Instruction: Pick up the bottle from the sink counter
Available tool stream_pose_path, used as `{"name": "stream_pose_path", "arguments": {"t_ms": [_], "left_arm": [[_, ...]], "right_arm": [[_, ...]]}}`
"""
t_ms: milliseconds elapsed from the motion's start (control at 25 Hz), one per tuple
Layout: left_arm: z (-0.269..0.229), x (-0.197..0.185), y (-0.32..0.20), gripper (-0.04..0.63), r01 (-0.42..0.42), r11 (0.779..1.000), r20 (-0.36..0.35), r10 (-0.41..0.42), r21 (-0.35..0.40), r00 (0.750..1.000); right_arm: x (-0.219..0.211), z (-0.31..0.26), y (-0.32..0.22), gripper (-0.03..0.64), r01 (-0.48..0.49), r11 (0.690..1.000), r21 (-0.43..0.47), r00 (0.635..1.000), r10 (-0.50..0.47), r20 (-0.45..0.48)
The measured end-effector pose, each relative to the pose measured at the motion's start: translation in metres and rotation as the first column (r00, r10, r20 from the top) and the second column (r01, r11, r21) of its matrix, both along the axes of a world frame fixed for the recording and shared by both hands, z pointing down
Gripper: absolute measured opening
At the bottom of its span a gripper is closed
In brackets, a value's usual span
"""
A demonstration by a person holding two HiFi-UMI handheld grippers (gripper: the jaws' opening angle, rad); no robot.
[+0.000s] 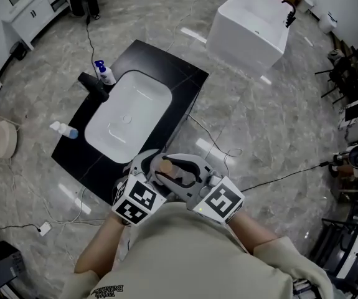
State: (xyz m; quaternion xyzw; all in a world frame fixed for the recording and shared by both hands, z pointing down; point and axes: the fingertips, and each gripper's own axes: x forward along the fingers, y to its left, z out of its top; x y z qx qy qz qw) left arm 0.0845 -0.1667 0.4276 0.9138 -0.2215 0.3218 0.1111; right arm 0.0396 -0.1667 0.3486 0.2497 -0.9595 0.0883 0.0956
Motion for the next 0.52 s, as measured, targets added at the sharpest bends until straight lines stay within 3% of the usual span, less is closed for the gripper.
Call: {"name": "stream_pose_path", "arguments": {"t_ms": [520], "left_arm": [[0.003, 0.004, -0.008, 0.383, -0.052, 0.999, 0.017, 0.052, -0.009, 0.999]], "right_arm": [[0.004, 0.002, -0.011, 0.120, -0.036, 0.999, 0.001, 0.999, 0.036, -0.002]]}}
